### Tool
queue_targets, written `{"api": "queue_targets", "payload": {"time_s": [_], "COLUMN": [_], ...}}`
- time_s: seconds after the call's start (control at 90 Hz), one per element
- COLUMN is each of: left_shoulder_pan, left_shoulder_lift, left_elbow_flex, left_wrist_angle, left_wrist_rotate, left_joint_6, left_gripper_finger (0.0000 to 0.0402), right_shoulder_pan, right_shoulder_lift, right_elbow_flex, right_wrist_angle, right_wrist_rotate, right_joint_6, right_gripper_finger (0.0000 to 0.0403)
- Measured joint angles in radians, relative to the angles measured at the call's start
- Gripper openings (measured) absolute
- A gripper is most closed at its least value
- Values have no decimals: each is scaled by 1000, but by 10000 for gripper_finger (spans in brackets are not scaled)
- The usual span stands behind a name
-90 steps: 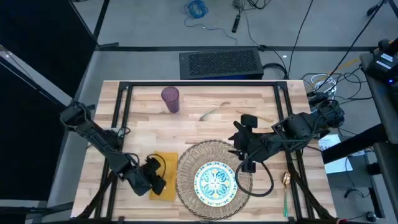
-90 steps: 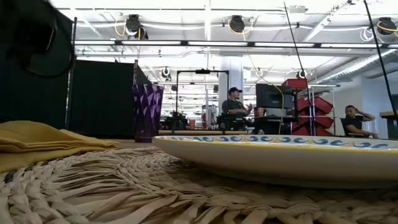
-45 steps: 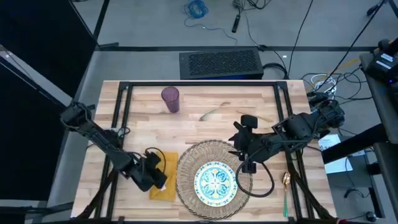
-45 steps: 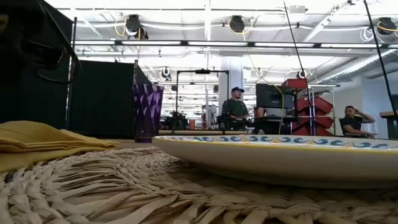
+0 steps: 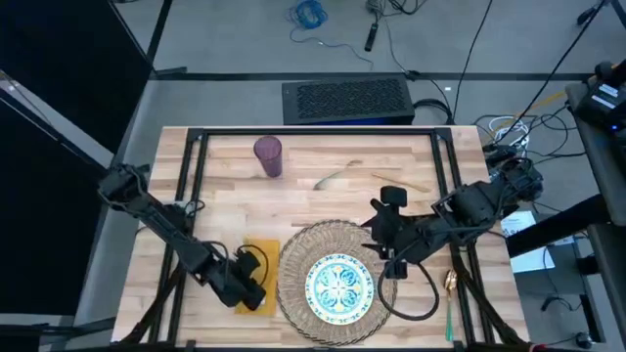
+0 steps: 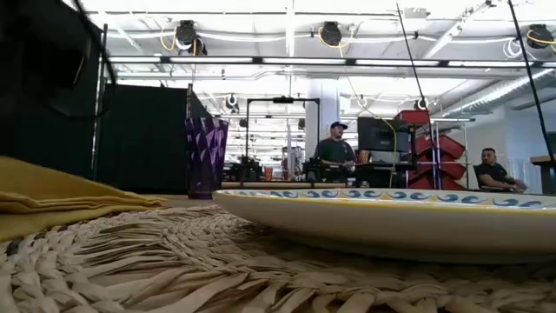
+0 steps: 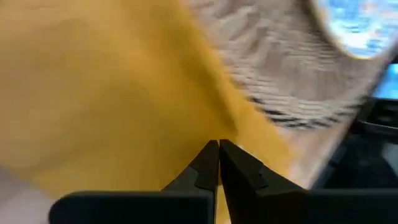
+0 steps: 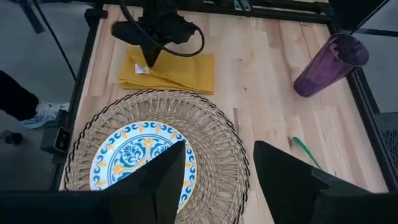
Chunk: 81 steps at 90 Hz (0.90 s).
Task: Set table place
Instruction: Fold the yellow table napkin
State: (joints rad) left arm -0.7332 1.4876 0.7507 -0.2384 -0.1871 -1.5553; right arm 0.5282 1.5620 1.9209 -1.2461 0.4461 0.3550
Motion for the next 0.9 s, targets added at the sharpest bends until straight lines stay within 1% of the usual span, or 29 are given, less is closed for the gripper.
{"api": "queue_targets", "payload": {"time_s": [0.178, 0.311, 0.511, 0.611, 0.678, 0.733, 0.789, 0.844, 0.9], "left_shoulder_pan": [10, 15, 33, 33, 33, 33, 39, 52, 63], "left_shoulder_lift": [20, 79, 167, 194, 193, 180, 153, 122, 89], "left_elbow_flex": [47, 66, 73, 73, 74, 88, 108, 129, 150], "left_wrist_angle": [-2, 4, 177, 212, 212, 183, 171, 172, 115], "left_wrist_rotate": [0, 7, 46, 57, 51, 11, -32, -50, -58], "left_joint_6": [19, 25, 52, 54, 77, 107, 142, 187, 204], "left_gripper_finger": [0, 0, 0, 0, 0, 0, 0, 0, 0], "right_shoulder_pan": [0, 3, 11, 12, 12, 13, 13, 13, 13], "right_shoulder_lift": [0, 0, 0, 0, 0, 0, 0, 0, 0], "right_elbow_flex": [0, 0, 0, 0, 0, 0, 0, 0, 0], "right_wrist_angle": [1, 5, 2, 2, 1, 1, 1, 1, 0], "right_wrist_rotate": [0, 0, 0, -1, -1, -1, -1, -2, -2], "right_joint_6": [0, 5, 23, 27, 27, 27, 26, 26, 26], "right_gripper_finger": [178, 178, 178, 178, 178, 178, 178, 178, 178]}}
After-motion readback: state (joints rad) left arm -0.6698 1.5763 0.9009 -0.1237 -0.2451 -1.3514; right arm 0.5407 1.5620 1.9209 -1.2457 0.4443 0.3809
